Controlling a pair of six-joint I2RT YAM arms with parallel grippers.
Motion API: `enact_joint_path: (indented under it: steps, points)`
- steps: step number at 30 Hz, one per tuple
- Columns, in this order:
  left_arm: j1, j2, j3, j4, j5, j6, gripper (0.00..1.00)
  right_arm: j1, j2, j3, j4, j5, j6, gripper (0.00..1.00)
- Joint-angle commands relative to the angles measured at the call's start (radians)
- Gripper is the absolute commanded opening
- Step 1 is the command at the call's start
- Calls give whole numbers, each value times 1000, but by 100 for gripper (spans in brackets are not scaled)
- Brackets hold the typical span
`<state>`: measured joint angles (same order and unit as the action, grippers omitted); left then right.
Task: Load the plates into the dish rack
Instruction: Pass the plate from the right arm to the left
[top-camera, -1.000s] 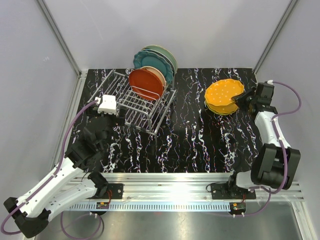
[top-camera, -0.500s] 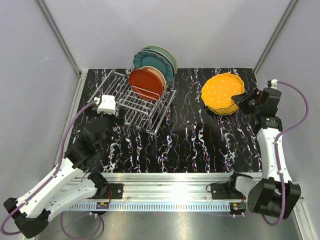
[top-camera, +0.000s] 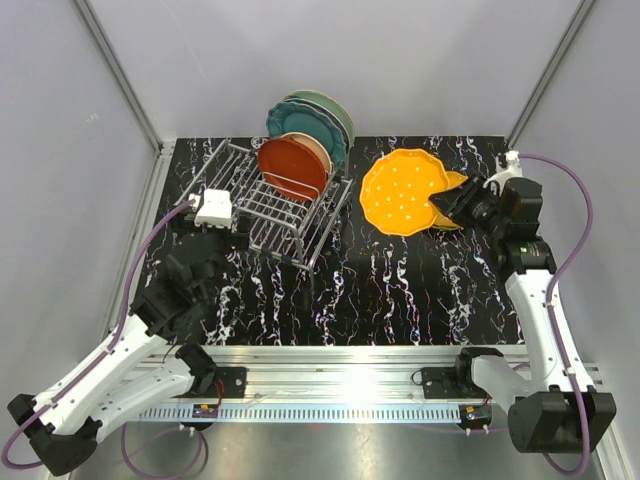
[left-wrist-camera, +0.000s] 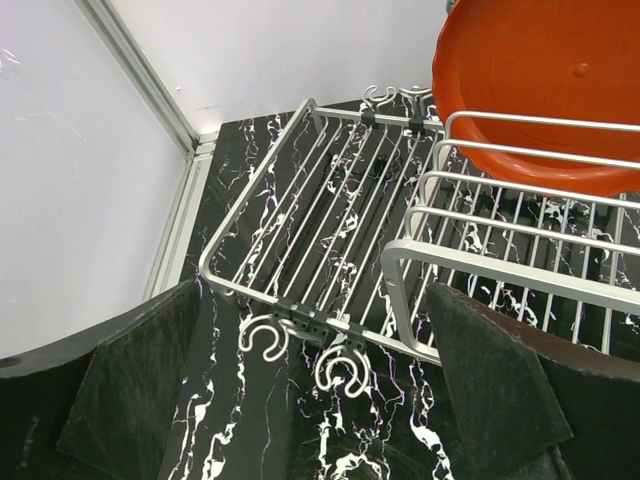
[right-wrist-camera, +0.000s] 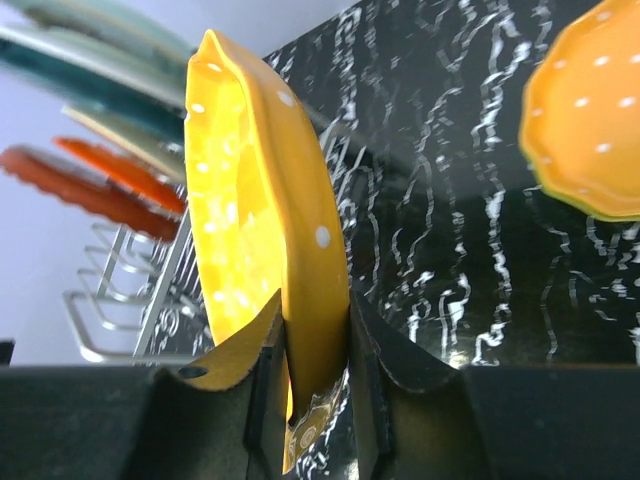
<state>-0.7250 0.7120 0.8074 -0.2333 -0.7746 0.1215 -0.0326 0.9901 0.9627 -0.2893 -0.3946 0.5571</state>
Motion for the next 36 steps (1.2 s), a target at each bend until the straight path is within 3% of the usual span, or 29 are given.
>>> enact_joint_path:
  steps: [1,8,13,29,36]
  points:
    - [2,7,26,31,-8,-29,99,69,-47,42,188,-63,40,0]
    - [2,32,69,-8,66,-83,99,218,-47,10,203,-58,93,0]
    - [2,26,102,-17,106,-91,99,315,-103,-32,317,-15,-6,0]
    - [7,354,516,-215,610,-232,99,381,-85,1,378,-18,9,0]
    - [30,428,552,-207,733,-261,99,399,-84,19,435,-16,3,0]
